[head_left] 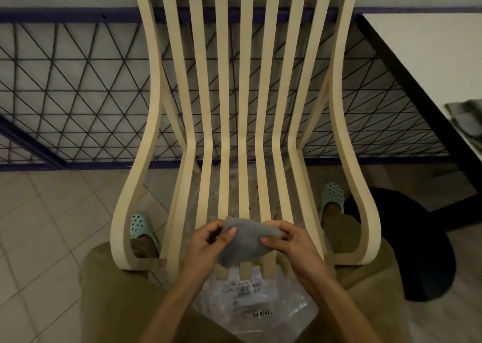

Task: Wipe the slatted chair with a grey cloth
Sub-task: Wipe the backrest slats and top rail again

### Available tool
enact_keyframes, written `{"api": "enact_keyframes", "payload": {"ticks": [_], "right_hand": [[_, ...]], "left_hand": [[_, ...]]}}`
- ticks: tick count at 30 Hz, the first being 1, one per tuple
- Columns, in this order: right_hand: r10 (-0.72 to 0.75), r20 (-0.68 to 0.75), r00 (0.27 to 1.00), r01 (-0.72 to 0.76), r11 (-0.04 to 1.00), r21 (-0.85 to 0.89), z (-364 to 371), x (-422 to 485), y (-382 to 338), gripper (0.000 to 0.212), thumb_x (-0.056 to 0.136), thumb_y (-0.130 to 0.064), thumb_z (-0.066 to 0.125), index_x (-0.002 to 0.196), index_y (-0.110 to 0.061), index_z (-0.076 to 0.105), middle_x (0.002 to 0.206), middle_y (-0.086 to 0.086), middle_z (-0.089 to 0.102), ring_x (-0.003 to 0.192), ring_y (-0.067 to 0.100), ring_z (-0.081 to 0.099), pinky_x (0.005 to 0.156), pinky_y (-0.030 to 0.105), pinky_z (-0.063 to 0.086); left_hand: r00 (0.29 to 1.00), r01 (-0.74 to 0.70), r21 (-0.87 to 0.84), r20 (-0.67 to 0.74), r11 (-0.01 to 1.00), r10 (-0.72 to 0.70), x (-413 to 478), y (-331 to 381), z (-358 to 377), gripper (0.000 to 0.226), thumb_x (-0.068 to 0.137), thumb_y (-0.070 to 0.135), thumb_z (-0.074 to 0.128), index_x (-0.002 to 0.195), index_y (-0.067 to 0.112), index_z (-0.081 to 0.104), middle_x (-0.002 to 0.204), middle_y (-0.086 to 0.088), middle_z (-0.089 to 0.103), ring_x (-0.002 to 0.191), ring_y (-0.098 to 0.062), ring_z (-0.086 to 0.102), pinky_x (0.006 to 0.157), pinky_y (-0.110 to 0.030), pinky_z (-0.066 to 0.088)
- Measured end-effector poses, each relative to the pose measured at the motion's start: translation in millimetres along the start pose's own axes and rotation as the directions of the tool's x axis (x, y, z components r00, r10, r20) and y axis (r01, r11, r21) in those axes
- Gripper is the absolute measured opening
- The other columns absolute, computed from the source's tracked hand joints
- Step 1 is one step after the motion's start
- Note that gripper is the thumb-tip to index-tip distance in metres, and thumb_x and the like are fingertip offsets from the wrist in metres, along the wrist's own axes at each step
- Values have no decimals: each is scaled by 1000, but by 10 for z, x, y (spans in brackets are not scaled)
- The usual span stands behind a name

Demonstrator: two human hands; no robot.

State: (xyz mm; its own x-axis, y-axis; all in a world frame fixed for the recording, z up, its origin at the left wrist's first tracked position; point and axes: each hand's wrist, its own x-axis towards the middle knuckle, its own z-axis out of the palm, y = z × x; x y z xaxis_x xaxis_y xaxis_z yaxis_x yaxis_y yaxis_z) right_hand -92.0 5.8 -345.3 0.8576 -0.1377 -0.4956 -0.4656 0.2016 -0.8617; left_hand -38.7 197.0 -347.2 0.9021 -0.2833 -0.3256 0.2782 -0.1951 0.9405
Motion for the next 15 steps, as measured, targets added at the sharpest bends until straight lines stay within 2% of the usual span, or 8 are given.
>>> {"api": "enact_keyframes", "payload": {"ticks": [2, 5, 8, 9, 11, 13, 15], "right_hand": [[-50, 4, 999, 50, 989, -136, 1, -34, -25, 13, 88, -14, 68, 99, -9, 72, 95, 9, 73, 96, 22, 68, 83, 27, 56], [-105, -4, 995, 102, 979, -176, -6, -61, -60, 19, 92, -22, 63, 95, -6, 72, 94, 12, 70, 95, 25, 66, 82, 28, 53], [-33, -13, 999, 32, 996, -85, 8, -68, -84, 23, 95, -31, 55, 106, -19, 72, 106, 1, 72, 102, 14, 67, 91, 30, 54], [4, -26, 1000, -5, 999, -51, 22, -63, -83, 24, 95, -34, 54, 107, -24, 72, 108, -2, 72, 104, 12, 67, 93, 31, 54], [56, -48, 997, -55, 998, 12, 69, -59, -67, 27, 93, -40, 55, 108, -26, 72, 109, -4, 73, 105, 12, 67, 94, 35, 54], [84, -34, 996, -81, 992, 95, 119, -72, -43, 37, 85, -43, 62, 114, -22, 70, 112, -3, 72, 105, 13, 68, 89, 34, 56], [101, 30, 994, -105, 980, 172, 146, -112, -29, 42, 80, -33, 71, 120, -20, 65, 113, -2, 72, 103, 14, 69, 84, 33, 58]], "left_hand": [[1000, -23, -16, 0, 1000, 23, 7, 46, -18, 20, 87, 30, 60, 99, 16, 69, 95, 5, 72, 91, -6, 67, 72, -20, 54], [999, -41, -26, 9, 999, 41, 9, 97, -42, 30, 84, 39, 56, 103, 19, 66, 101, 1, 71, 95, -10, 67, 74, -23, 55], [999, -19, 2, 31, 1000, 19, -26, 121, 0, 18, 89, 40, 53, 104, 34, 61, 101, 12, 70, 95, -5, 67, 72, -16, 53], [1000, -3, 10, 24, 1000, 3, -48, 142, 37, 11, 92, 39, 51, 102, 41, 56, 98, 20, 66, 92, 1, 65, 70, -11, 51], [1000, 24, 20, 3, 1000, -24, -82, 167, 105, 11, 97, 36, 47, 96, 47, 47, 97, 30, 54, 88, 10, 56, 65, -4, 45], [998, 42, 8, -43, 999, -41, -95, 163, 139, 9, 99, 38, 43, 100, 43, 50, 103, 23, 55, 97, 5, 56, 66, -9, 44], [994, 42, -44, -100, 998, -46, -99, 138, 153, 21, 96, 43, 43, 113, 35, 55, 111, 13, 60, 102, -4, 59, 73, -15, 46]]}}
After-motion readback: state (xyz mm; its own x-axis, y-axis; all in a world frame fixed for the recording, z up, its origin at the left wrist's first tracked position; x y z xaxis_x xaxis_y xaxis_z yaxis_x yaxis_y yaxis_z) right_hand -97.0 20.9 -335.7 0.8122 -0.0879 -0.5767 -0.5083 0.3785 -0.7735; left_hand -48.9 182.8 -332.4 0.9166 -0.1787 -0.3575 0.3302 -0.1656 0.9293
